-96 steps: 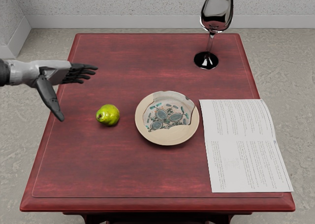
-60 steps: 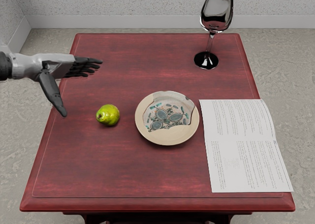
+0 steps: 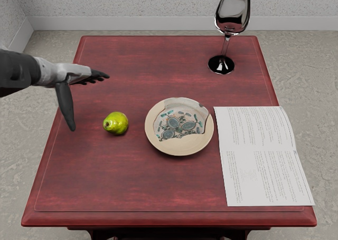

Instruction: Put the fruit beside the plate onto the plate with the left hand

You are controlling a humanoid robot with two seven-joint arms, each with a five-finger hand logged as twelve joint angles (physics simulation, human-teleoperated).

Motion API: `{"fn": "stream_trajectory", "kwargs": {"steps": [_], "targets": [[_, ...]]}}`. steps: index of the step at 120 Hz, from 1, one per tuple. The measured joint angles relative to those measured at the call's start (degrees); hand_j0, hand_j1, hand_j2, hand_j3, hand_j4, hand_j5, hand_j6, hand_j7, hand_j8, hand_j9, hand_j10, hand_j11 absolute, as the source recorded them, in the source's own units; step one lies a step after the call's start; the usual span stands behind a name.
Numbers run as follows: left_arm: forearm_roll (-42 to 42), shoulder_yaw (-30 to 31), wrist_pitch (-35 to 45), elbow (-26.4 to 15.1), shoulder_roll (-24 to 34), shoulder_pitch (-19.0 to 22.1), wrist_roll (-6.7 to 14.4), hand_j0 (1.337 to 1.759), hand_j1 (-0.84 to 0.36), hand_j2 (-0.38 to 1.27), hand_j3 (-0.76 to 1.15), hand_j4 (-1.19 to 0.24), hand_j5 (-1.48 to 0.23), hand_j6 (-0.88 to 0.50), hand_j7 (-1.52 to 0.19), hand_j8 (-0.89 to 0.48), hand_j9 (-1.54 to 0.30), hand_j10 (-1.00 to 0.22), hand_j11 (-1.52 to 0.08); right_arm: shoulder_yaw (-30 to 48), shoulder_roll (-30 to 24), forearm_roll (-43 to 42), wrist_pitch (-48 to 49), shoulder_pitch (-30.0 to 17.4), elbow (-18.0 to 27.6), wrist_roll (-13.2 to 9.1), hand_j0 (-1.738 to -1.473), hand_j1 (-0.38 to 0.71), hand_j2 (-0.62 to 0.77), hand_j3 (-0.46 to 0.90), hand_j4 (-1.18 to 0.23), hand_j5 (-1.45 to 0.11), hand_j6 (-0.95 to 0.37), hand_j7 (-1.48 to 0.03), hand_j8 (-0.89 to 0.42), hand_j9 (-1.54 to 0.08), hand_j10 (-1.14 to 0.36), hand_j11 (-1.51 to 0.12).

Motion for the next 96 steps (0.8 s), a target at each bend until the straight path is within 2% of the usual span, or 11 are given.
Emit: {"fn": "stream_trajectory", "kwargs": {"steps": [17, 49, 61, 83, 96], "targets": [[0.72, 0.38, 4.11, -2.47, -2.94, 1.31, 0.34, 1.658, 0.34, 0.0, 0.0, -0.01, -0.01, -0.01, -0.01, -0.01, -0.01, -0.01, -0.01, -0.02, 0.0, 0.0, 0.03, -0.27, 0.0, 0.0, -1.658, -0.35, 0.0, 0.0, 0.0, 0.0, 0.0, 0.0, 0.0, 0.0, 0.0, 0.0], [1.85, 3.3, 5.38, -3.24, -5.12, 1.71, 0.45, 1.658, 0.34, 0.0, 0.0, -0.01, -0.01, -0.01, -0.01, -0.01, -0.01, -0.01, -0.01, -0.07, 0.0, 0.0, 0.04, -0.36, 0.0, 0.0, -1.658, -0.35, 0.0, 0.0, 0.0, 0.0, 0.0, 0.0, 0.0, 0.0, 0.0, 0.0], [6.42, 3.77, 7.59, -3.19, -7.32, 3.43, 0.46, 1.658, 0.34, 0.0, 0.0, -0.01, -0.01, -0.01, -0.01, -0.01, -0.01, -0.01, -0.01, -0.06, 0.0, 0.0, 0.04, -0.38, 0.0, 0.0, -1.658, -0.35, 0.0, 0.0, 0.0, 0.0, 0.0, 0.0, 0.0, 0.0, 0.0, 0.0], [17.07, 5.07, 18.43, -3.16, -8.8, 6.16, 0.46, 1.658, 0.34, 0.0, 0.0, -0.01, -0.01, -0.01, -0.01, -0.01, -0.01, -0.01, -0.01, -0.05, 0.0, -0.01, 0.04, -0.37, 0.0, 0.0, -1.658, -0.35, 0.0, 0.0, 0.0, 0.0, 0.0, 0.0, 0.0, 0.0, 0.0, 0.0], [20.35, 6.16, 23.77, -3.17, -10.28, 7.36, 0.46, 1.658, 0.34, 0.0, 0.0, -0.01, -0.01, -0.01, -0.01, -0.01, -0.01, -0.01, -0.01, -0.05, 0.0, 0.0, 0.04, -0.37, 0.0, 0.0, -1.658, -0.35, 0.0, 0.0, 0.0, 0.0, 0.0, 0.0, 0.0, 0.0, 0.0, 0.0]]}}
